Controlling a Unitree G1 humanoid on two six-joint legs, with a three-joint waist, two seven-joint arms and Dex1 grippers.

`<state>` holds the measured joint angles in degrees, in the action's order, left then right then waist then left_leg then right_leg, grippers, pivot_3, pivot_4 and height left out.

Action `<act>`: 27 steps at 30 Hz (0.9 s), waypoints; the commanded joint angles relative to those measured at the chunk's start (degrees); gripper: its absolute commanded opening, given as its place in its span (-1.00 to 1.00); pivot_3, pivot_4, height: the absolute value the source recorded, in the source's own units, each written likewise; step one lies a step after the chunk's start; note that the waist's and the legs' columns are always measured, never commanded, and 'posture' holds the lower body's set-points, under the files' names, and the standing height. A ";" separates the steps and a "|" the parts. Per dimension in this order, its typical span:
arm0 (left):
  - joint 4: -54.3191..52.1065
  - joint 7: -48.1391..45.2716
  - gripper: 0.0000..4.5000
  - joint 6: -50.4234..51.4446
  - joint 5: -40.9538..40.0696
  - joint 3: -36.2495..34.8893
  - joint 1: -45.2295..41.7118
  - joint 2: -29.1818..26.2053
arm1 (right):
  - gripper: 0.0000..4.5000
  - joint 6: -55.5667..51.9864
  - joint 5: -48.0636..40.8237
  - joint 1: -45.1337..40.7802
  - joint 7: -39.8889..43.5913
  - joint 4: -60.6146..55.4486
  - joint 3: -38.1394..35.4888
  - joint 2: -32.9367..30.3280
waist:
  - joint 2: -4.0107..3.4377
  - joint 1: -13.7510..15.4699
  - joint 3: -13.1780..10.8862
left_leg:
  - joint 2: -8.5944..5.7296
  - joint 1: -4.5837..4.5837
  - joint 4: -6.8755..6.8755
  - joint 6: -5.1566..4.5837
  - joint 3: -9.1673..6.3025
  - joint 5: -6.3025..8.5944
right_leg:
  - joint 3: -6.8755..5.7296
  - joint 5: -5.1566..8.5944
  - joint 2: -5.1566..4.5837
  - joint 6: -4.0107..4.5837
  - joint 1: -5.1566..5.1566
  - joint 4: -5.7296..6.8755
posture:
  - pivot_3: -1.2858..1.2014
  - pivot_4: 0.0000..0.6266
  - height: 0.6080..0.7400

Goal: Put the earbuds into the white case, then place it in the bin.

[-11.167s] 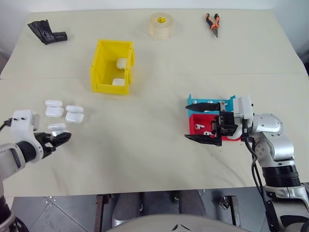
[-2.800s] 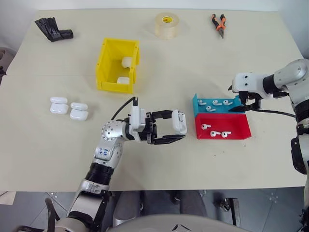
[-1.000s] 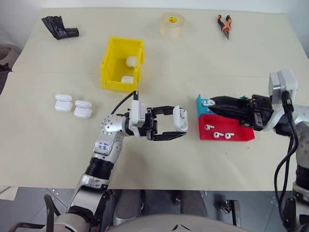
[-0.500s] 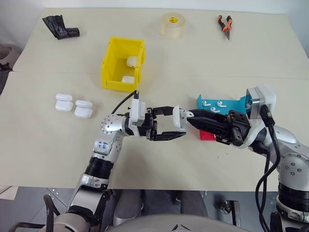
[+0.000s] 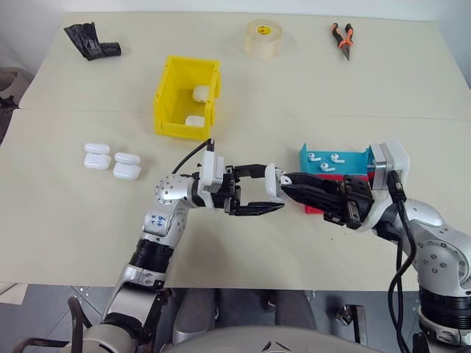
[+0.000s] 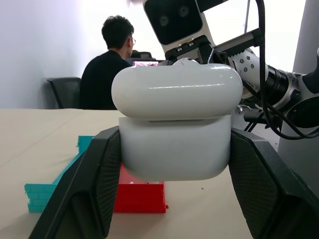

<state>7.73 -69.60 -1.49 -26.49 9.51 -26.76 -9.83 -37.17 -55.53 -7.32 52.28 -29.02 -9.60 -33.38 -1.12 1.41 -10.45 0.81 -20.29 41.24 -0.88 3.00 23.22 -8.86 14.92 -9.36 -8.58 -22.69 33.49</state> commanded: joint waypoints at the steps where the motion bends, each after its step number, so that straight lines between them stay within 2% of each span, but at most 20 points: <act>1: -2.00 0.26 0.24 -0.58 -1.53 -0.82 -1.35 0.94 | -0.67 0.76 1.78 1.94 1.02 0.21 0.91 -1.10 | 0.00 0.00 0.00 | 0.00 0.00 0.00 0.00 0.00 0.00 | 0.00 0.00 0.00 0.00 0.00 0.00 | 0.03 -0.52 1.00; 11: -1.39 0.99 0.24 -0.65 -1.51 -1.20 -1.92 1.76 | -0.67 -2.06 -2.26 3.18 0.92 -0.90 0.91 -2.63 | 0.00 0.01 0.00 | 0.01 0.01 0.00 0.00 0.00 0.00 | 0.00 0.00 0.00 0.00 0.01 0.00 | 0.03 -0.52 1.00; 18: -1.70 0.44 0.24 -1.19 -1.49 -1.17 -1.79 1.68 | -0.67 -0.12 2.39 2.22 -1.42 1.31 2.00 -2.75 | 0.00 0.02 0.00 | 0.01 0.01 0.00 0.00 0.00 0.00 | 0.00 0.00 0.00 0.00 0.01 0.00 | 0.03 -0.52 1.00; 21: -1.78 -0.32 0.24 -1.38 -1.41 -1.00 -1.84 1.20 | -0.31 0.36 2.41 1.48 -0.46 0.97 1.82 -3.69 | 0.00 0.02 0.00 | 0.00 0.00 0.00 0.00 0.00 0.00 | 0.00 0.00 0.00 0.00 0.01 0.00 | 0.03 -0.52 1.00; 25: -2.14 -0.75 0.24 -1.10 -1.26 -1.02 -1.78 0.81 | 0.31 0.70 1.23 1.17 0.82 0.38 0.08 -5.36 | 0.01 0.14 0.00 | 0.00 0.00 0.00 0.00 -0.01 0.00 | 0.00 0.00 0.00 0.00 0.01 0.00 | 0.03 -0.52 1.00; 26: -2.60 -0.99 0.24 -0.69 -1.18 -0.95 -1.63 0.31 | 0.43 0.97 1.74 1.40 1.29 0.59 -0.61 -6.33 | 0.01 0.11 0.00 | 0.00 -0.01 0.01 0.00 -0.01 0.00 | 0.00 0.00 0.00 0.00 0.01 -0.01 | 0.03 -0.52 1.00; 27: -3.23 -0.75 0.24 -0.26 -0.52 -0.94 -1.46 -0.68 | 0.43 1.04 1.83 1.67 1.81 1.24 -2.10 -7.58 | 0.01 0.10 0.00 | 0.00 -0.01 0.01 -0.01 0.00 0.00 | 0.00 0.00 0.00 0.00 0.01 -0.02 | 0.03 -0.52 1.00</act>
<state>7.24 -70.13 -1.69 -26.66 8.51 -27.56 -9.85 -36.64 -53.84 -5.97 53.04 -27.52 -8.42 -39.26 -1.11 1.52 -10.46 0.81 -20.30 41.24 -0.89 3.00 23.22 -8.86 14.92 -9.36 -8.57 -22.68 33.47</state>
